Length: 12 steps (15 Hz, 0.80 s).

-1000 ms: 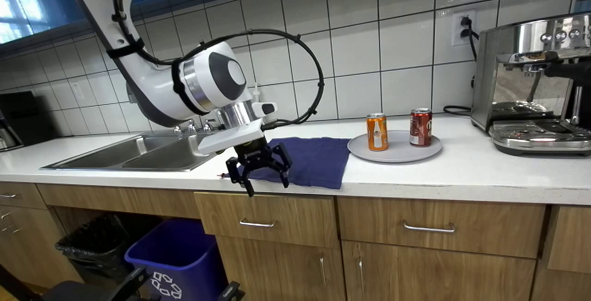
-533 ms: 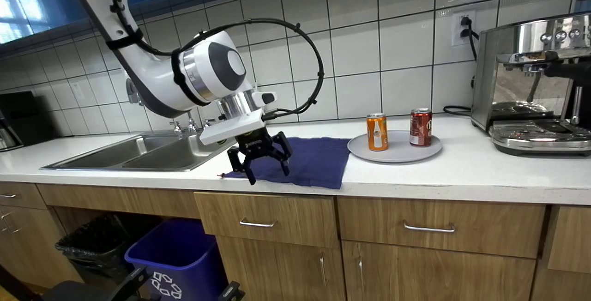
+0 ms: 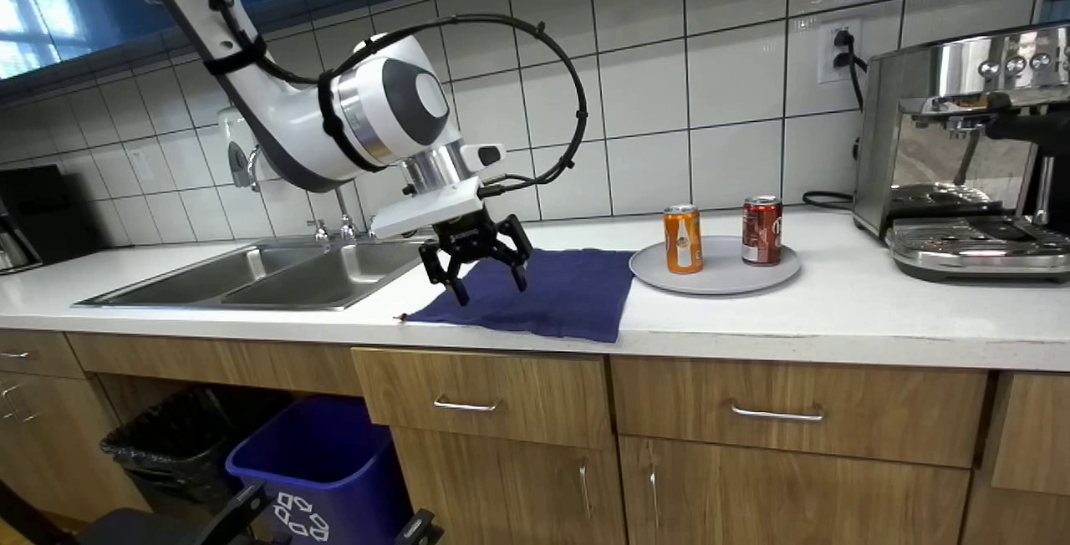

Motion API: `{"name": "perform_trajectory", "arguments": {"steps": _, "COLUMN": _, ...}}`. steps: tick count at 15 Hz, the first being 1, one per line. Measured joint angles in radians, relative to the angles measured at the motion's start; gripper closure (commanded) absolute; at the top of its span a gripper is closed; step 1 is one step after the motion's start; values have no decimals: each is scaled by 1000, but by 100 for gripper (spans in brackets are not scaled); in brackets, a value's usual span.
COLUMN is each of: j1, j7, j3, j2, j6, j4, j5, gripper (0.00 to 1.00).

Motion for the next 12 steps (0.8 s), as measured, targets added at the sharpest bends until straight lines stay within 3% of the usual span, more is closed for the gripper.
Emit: {"name": "perform_trajectory", "arguments": {"steps": 12, "j1": -32, "j7": -65, "j3": 42, "j2": 5, "j6": 0, "j4": 132, "j5": 115, "gripper": 0}}
